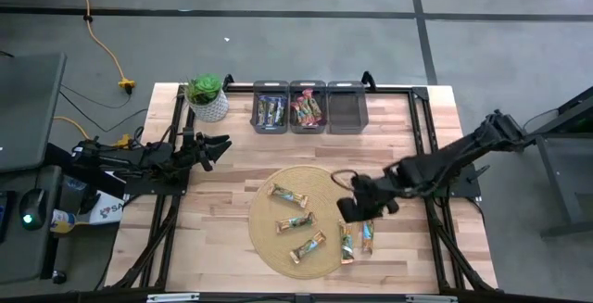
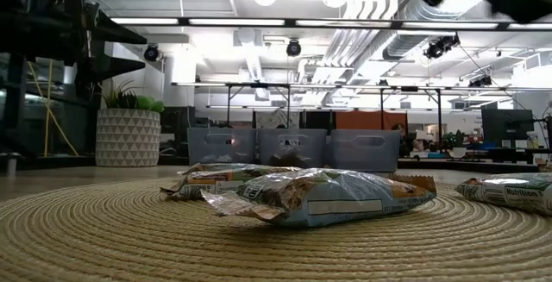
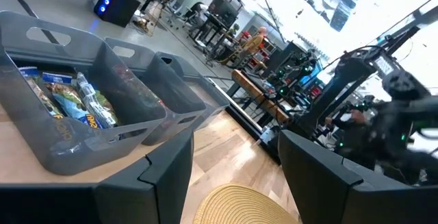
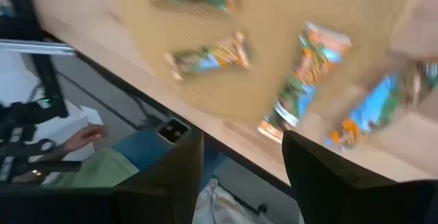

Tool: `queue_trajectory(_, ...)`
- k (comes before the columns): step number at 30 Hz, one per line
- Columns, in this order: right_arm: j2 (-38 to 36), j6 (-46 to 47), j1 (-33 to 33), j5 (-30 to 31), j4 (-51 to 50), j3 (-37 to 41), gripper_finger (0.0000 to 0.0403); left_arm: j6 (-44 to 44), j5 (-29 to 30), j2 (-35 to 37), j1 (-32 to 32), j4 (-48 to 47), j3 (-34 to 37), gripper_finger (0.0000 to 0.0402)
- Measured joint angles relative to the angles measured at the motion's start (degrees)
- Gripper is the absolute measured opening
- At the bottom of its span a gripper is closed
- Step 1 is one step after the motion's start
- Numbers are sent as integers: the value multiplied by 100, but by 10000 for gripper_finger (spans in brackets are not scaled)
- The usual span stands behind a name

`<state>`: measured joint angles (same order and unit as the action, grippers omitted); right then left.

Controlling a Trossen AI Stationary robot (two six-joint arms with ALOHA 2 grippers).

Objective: Pick and place Granola Bars by type
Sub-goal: Put the yellow granola bar into the right black bin

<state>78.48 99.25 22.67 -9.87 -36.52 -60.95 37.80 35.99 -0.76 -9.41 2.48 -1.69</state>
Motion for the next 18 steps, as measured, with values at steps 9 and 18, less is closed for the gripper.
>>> queue_trajectory(9,0,965,704,85,376,692,186,0,0,-1,0,0,0,211)
queue_trajectory(18,0,895,827,345,156,946,186,0,0,1,0,0,0,211)
